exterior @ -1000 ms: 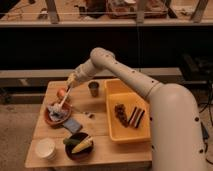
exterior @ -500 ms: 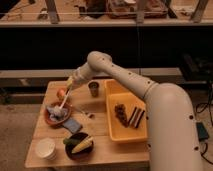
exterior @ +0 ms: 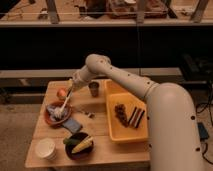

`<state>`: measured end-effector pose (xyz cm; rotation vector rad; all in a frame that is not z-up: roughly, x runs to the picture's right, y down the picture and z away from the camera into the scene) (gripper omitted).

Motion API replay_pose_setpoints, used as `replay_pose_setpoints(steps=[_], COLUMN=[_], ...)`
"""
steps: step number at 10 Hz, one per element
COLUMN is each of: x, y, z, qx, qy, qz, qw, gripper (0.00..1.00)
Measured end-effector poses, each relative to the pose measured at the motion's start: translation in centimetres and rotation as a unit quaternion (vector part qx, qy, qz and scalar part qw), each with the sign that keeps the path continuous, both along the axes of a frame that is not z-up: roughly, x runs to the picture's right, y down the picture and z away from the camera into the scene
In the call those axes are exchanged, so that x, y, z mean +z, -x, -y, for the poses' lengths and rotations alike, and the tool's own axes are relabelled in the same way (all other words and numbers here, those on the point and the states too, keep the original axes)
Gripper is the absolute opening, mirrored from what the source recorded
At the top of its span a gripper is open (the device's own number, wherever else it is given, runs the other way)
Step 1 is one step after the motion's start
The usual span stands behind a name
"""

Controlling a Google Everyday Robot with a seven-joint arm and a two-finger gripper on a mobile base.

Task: Place brush in red bowl

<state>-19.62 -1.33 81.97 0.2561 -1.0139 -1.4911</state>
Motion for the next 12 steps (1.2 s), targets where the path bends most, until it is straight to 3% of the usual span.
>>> replay_pose_setpoints(steps=[5,8,10,12], x=[0.1,-1.1,-1.6,-1.7], y=[-0.8,-1.0,-2.2,-2.3], z=[0.5,2.2,3.5,3.9], qx=[-0.015,-0.033,-0.034,-0.033], qy=[0.018,-0.005,-0.023,-0.027], qz=[-0.006,-0.055,-0.1,-0.113], qw=[0.9997,0.998,0.9941,0.9927], gripper=[0.8,0.8,0.8,0.8])
